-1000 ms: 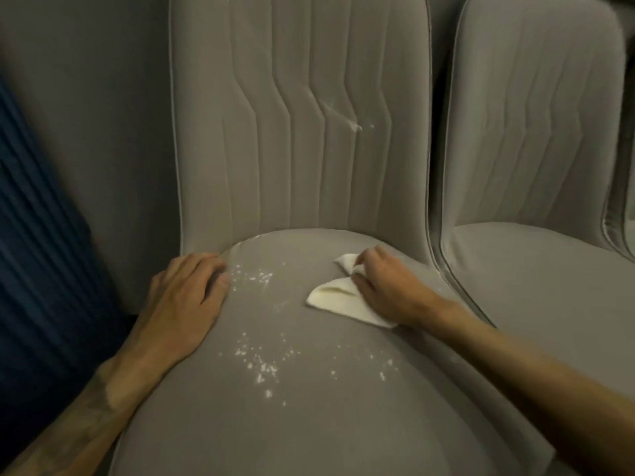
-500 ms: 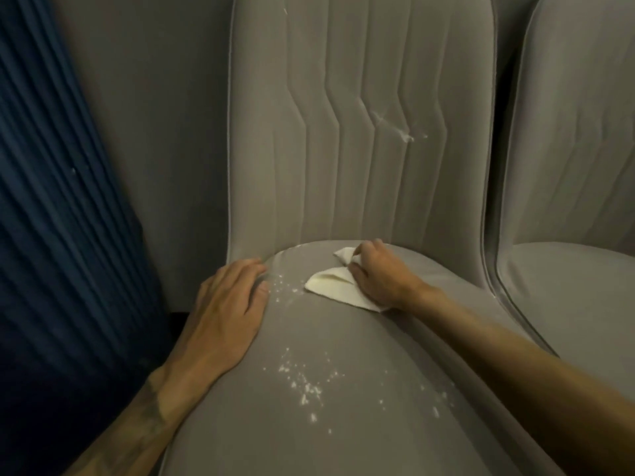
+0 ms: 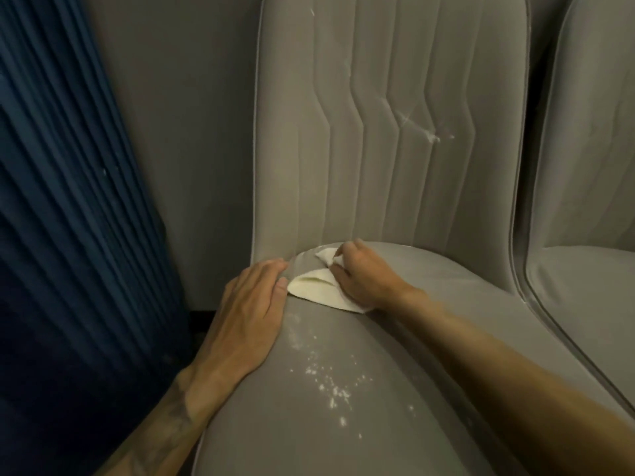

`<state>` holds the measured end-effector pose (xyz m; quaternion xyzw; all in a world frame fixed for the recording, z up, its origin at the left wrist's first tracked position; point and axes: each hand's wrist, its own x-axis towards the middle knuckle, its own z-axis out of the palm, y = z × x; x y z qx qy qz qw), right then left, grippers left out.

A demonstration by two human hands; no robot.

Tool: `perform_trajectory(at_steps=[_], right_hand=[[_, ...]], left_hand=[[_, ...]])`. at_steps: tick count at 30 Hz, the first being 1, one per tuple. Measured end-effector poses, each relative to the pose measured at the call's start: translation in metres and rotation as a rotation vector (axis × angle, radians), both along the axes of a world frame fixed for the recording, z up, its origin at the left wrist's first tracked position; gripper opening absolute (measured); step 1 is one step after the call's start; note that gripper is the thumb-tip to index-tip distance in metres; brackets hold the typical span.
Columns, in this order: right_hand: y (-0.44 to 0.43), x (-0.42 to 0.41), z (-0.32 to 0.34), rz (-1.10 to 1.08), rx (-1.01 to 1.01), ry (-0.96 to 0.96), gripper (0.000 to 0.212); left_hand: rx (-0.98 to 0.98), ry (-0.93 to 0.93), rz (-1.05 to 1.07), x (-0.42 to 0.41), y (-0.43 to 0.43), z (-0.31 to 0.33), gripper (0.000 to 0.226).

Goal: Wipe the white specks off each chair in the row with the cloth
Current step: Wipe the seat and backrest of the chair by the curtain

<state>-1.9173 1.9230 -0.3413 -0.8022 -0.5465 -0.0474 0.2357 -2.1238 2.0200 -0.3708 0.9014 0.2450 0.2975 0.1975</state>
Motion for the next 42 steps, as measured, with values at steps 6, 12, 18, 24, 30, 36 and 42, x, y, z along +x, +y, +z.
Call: perform_trajectory(at_steps=[6, 12, 18, 24, 30, 36, 42], right_hand=[[-0.011, -0.050, -0.011, 0.274, 0.019, -0.028, 0.027], [0.027, -0.013, 0.002, 0.058, -0.051, -0.030, 0.031], [0.009, -0.056, -0.002, 0.333, -0.060, -0.022, 0.026], [0.046, -0.036, 0.005, 0.176, -0.077, -0.045, 0.029], [0.007, -0.082, 0.001, 0.393, -0.039, -0.036, 0.030], [0.029, -0.052, 0.004, 0.202, -0.065, -0.021, 0.027], [-0.030, -0.073, 0.003, 0.445, -0.080, -0.064, 0.030]], left_hand=[[0.069, -0.055, 0.055, -0.004, 0.001, 0.001, 0.043], [-0.173, 0.002, 0.118, -0.012, 0.002, 0.003, 0.045], [-0.311, -0.051, 0.054, -0.024, 0.009, -0.002, 0.054], [-0.332, 0.001, 0.066, -0.025, 0.002, 0.002, 0.060], [-0.304, -0.017, 0.065, -0.025, 0.005, 0.001, 0.069], [-0.289, 0.028, 0.069, -0.025, 0.003, 0.002, 0.060], [-0.292, 0.017, 0.077, -0.027, 0.004, 0.000, 0.067]])
